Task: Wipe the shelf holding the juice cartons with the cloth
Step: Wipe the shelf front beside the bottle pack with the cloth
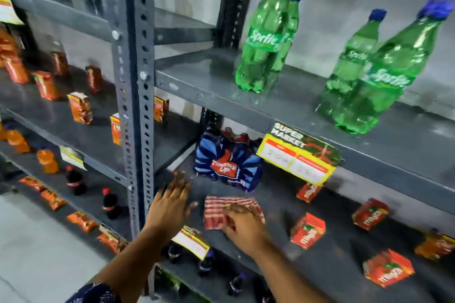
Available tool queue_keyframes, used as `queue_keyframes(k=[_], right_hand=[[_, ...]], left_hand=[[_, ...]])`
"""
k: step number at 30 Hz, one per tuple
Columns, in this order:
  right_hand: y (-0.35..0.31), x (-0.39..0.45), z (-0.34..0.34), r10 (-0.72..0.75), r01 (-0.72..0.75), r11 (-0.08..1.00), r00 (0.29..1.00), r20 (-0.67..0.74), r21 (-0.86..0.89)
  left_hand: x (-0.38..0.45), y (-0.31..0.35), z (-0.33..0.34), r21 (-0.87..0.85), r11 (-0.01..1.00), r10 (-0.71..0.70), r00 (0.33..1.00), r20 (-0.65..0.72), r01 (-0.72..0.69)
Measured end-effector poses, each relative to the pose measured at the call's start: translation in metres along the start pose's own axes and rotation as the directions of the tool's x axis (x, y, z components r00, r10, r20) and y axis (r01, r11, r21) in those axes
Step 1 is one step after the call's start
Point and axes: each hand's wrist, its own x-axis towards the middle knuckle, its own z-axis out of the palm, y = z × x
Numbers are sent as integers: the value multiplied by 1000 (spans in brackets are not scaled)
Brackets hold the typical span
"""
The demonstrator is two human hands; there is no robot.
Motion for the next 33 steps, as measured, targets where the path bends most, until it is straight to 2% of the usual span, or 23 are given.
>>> queue_keyframes(k=[2,4,6,10,14,22,29,31,33], right_hand=[[6,-2,13,67,-60,993,996,-59,104],[10,5,16,83,-70,993,987,-139,100],[7,16,15,71,-63,995,990,-119,71],[-5,21,39,122,-120,992,990,64,-37],[-18,17,63,263,-263,965,964,-30,-14],[-26,4,64,329,-328,944,942,-62,14],[-15,-36,54,221,-222,975,971,91,10],[-13,-49,50,182,-181,983,981,71,-21],[-14,-68,46,135,-135,986,991,-12,-102]], left_hand=[[4,-6,14,-1,1000,21,999,32,-21],[7,-12,27,-10,999,43,996,72,-42],[9,-16,35,-39,998,58,994,92,-54],[12,-20,42,-68,995,84,992,98,-77],[13,-21,45,-59,994,100,992,82,-95],[14,-21,43,-58,993,104,989,104,-99],[13,-21,42,-44,993,118,986,118,-114],[13,-21,42,-56,992,116,985,125,-109],[13,-21,40,-54,994,105,985,137,-98]])
